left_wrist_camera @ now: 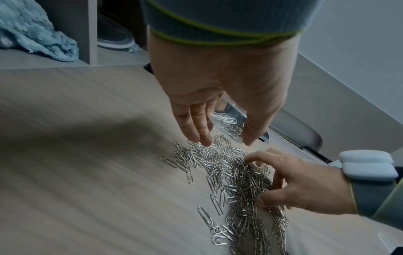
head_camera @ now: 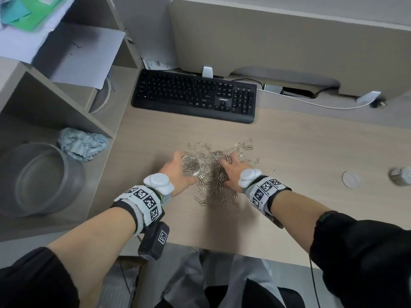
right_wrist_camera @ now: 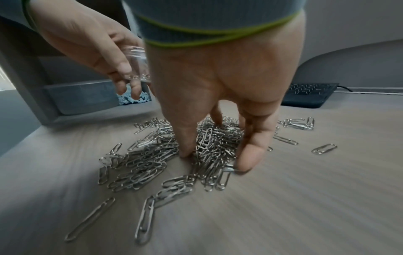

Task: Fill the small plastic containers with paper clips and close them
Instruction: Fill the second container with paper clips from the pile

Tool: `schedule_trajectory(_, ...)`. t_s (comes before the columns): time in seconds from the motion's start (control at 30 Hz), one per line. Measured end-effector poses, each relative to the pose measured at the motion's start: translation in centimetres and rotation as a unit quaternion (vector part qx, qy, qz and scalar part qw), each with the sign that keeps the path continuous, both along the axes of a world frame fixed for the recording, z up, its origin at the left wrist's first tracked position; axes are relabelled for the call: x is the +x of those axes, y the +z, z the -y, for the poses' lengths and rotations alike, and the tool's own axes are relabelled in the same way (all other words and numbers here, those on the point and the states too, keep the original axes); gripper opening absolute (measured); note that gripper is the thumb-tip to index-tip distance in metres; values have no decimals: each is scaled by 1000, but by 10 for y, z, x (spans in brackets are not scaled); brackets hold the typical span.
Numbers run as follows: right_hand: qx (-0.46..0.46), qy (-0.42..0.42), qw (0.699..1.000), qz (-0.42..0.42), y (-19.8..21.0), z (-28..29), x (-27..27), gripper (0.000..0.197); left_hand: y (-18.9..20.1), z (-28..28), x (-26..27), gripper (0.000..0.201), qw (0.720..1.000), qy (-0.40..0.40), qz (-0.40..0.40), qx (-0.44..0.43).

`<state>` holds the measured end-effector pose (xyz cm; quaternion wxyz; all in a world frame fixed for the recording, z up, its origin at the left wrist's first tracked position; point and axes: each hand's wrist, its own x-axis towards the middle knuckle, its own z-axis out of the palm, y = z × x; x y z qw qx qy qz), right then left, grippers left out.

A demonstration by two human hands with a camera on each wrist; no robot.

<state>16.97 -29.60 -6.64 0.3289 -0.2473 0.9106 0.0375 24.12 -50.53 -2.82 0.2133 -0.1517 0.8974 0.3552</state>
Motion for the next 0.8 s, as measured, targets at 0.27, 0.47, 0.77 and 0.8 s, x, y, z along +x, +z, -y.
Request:
schedule_trajectory(0.27, -49, -83, 993, 70, 0, -6, -6, 50, -2, -12, -6, 62, 1000, -17, 3, -2)
schedule_trajectory(0.47, -223, -338, 905, 130, 13, -22, -17, 27, -4, -25, -14, 62, 1000, -26, 2, 6)
schedule_trajectory(0.77, -346, -380, 826, 232, 77, -27, -29, 21, -3, -61, -27, 74, 995, -101, 5, -19)
schedule_trajectory(0.8, -363, -388, 813, 239, 83, -27, -32, 20, -2, -64, -27, 74, 994, -106, 3, -21)
